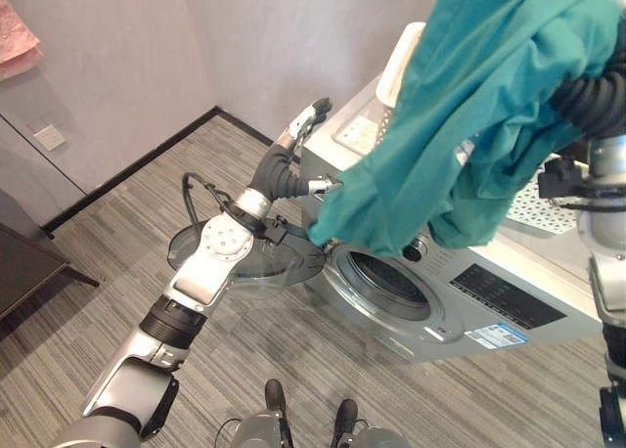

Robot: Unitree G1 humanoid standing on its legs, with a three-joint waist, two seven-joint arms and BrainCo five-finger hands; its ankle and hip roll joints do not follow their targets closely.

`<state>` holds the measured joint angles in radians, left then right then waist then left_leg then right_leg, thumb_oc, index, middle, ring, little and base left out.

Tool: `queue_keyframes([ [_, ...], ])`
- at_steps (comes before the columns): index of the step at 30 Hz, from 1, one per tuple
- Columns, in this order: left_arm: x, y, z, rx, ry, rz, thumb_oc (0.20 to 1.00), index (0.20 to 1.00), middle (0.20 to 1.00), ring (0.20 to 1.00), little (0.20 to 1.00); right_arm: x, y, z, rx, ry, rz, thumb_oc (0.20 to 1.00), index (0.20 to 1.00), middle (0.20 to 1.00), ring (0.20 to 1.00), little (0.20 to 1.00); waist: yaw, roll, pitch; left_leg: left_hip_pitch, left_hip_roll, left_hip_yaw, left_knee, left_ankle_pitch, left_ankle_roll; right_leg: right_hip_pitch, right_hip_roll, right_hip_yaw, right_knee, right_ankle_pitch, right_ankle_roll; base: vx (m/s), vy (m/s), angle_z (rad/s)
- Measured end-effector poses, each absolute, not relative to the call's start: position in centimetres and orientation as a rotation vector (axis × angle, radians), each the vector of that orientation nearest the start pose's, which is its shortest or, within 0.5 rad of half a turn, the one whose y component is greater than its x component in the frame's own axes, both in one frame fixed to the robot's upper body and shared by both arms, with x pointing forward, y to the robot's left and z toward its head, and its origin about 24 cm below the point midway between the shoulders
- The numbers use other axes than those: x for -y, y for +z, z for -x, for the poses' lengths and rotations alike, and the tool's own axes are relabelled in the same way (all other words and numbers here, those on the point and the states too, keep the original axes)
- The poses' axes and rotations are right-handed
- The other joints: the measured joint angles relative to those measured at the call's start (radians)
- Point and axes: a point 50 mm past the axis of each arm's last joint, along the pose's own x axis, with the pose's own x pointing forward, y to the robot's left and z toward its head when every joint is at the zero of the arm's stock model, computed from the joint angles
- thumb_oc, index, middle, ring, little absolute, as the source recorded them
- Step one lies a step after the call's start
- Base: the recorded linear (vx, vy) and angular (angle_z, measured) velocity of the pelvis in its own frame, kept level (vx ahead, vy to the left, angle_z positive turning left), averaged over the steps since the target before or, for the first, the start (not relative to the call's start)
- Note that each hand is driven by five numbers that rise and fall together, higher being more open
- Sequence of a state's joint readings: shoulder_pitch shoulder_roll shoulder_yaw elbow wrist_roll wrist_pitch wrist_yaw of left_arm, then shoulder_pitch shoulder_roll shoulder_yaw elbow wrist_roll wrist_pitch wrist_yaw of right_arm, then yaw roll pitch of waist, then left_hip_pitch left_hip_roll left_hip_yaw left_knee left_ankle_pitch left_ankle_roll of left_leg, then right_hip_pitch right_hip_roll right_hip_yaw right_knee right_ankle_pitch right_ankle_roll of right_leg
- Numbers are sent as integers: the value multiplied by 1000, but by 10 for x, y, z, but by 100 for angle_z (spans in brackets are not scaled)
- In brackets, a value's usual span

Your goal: Grab the laundry basket,head to the washer,open it,put in the laundry and shut it.

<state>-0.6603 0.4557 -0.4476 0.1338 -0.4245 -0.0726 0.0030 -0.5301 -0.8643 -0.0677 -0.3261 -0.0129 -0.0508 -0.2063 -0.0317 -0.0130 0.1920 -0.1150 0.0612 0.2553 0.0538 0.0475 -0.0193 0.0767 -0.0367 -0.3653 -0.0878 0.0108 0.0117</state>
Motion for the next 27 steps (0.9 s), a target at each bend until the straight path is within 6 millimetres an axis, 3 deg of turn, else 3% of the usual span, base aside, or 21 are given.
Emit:
queue_keyframes([
  [2, -87, 171, -339, 275, -592, -121, 1000, 1000, 1000, 1000, 1000, 206, 325, -262, 1014, -154, 806, 200, 200, 200, 200, 200, -15, 14, 2, 15, -2, 1, -6, 0, 0, 12, -1, 2, 0, -1, 2, 0, 0, 0],
  [5, -74, 177, -338, 248, -687, -126, 1000, 1000, 1000, 1000, 1000, 204, 330, -270, 996, -140, 840, 200, 200, 200, 200, 200, -24, 20, 0, 18, -1, 1, -6, 0, 0, 13, 0, 3, 0, -2, 1, 0, 0, 0],
  [6, -69, 187, -339, 249, -746, -216, 1000, 1000, 1000, 1000, 1000, 206, 331, -278, 960, -134, 876, 200, 200, 200, 200, 200, -27, 20, 0, 19, 0, 0, -6, 2, -3, 15, 1, 3, 0, -2, 1, 0, 0, 0],
  [10, -58, 227, -338, 349, -818, -304, 1000, 1000, 1000, 1000, 1000, 215, 335, -288, 906, -170, 940, 200, 200, 200, 200, 200, -34, 34, -5, 45, 0, 3, -23, 3, -4, 32, -2, 4, 0, -6, 2, 0, 0, 0],
  [13, -47, 242, -336, 396, -848, -306, 1000, 1000, 1000, 1000, 1000, 215, 334, -289, 897, -162, 924, 200, 200, 200, 200, 200, -40, 44, -10, 46, 0, 4, -26, 3, -4, 31, -3, 4, 0, -6, 2, 0, 0, 0],
  [19, -17, 235, -335, 380, -912, -224, 1000, 1000, 1000, 1000, 1000, 205, 329, -296, 892, -124, 868, 200, 200, 200, 200, 200, -45, 59, -19, 50, -1, 8, -32, 3, -4, 30, -3, 6, 0, -6, 2, 0, 0, 0],
  [27, 2, 227, -339, 344, -911, -144, 1000, 1000, 1000, 1000, 1000, 192, 324, -300, 906, -93, 803, 200, 200, 200, 200, 200, -53, 59, -20, 68, -2, 25, -49, 4, -1, 33, -5, 21, 0, -6, 2, 2, 14, -5],
])
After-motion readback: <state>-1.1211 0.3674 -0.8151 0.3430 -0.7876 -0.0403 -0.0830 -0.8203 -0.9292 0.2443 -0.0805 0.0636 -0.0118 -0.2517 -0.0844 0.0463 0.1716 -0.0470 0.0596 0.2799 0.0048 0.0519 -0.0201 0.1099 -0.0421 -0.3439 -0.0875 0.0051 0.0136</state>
